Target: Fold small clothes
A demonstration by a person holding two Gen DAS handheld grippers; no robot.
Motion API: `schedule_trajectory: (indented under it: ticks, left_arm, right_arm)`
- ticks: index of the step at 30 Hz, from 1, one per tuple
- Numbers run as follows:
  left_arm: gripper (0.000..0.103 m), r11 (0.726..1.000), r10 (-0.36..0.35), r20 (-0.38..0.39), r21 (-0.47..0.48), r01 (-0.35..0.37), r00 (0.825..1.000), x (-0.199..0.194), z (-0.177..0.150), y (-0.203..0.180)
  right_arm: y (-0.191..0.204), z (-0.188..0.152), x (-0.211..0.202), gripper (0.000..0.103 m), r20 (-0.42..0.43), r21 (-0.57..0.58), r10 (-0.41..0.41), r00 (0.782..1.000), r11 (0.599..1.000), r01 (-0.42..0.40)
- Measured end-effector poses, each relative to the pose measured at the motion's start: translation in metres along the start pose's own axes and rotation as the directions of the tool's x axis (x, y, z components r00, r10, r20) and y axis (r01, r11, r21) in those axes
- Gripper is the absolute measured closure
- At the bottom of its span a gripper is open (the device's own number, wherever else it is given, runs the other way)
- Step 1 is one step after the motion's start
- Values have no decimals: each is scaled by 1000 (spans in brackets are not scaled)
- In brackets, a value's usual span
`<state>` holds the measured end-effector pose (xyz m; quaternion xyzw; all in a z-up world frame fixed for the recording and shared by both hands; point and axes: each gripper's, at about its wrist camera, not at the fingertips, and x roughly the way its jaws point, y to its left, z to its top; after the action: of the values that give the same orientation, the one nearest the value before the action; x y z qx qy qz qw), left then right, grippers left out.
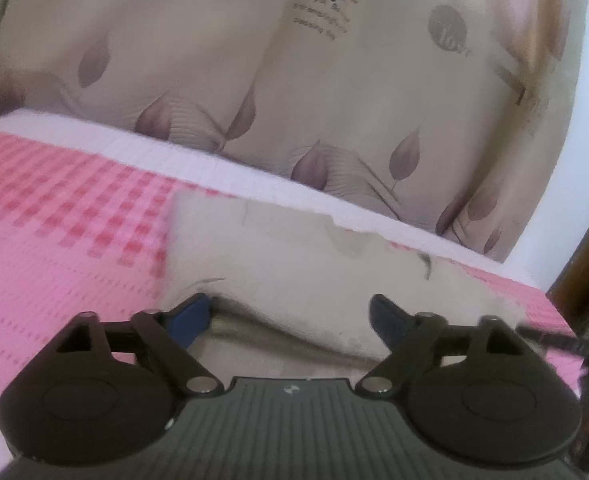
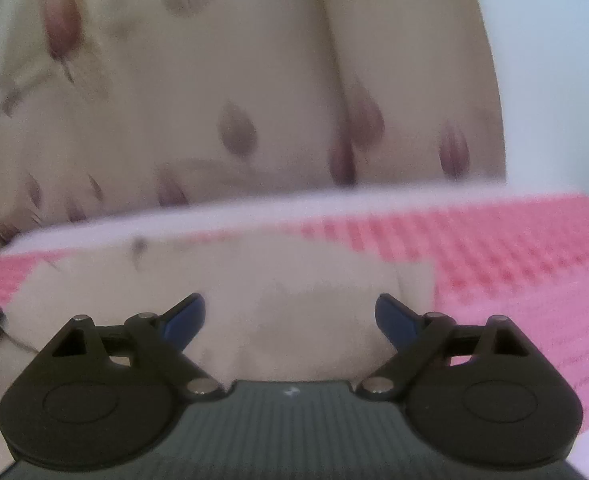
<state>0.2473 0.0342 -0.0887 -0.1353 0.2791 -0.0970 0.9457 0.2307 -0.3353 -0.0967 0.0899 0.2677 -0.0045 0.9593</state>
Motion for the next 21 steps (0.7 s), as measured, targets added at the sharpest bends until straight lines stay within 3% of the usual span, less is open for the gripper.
schedule_trajectory:
  ticks: [2,3,8,13,15,18,21]
  left_arm:
    - [20,999,49,-58,22,-47,997,16,-2,-4]
    - [20,999,48,-73,11,-47,996,19,-4,-1]
    - [20,998,61,-81,36,-58,995,8,-4,-1]
    - [15,996,82,-57,46,-80,995,-42,-11,6]
    - [11,996,71,-54,50,-69,996,-71,-14,16]
    - [5,998,41,-77,42,-38,996,-114,-30,36]
    - [5,1000,-25,-128,-12,24,991,-149,-53,57]
  right_arm:
    - [-6,-12,11,10,-67,21,-63,996,998,64]
    - [-3,-12,9,10,-57,5,-78,995,997,79]
    - [8,-15,15,10,-81,-66,-131,988,990,126]
    - [-4,-10,9,10,-91,-27,-91,992,996,88]
    - [-14,-8,-14,9,-105,39,-91,990,995,95]
    - [-42,-29,-94,9,24,179,109,994,978,-112]
    - [-61,-68,-153,9,3,180,145,989,973,-143]
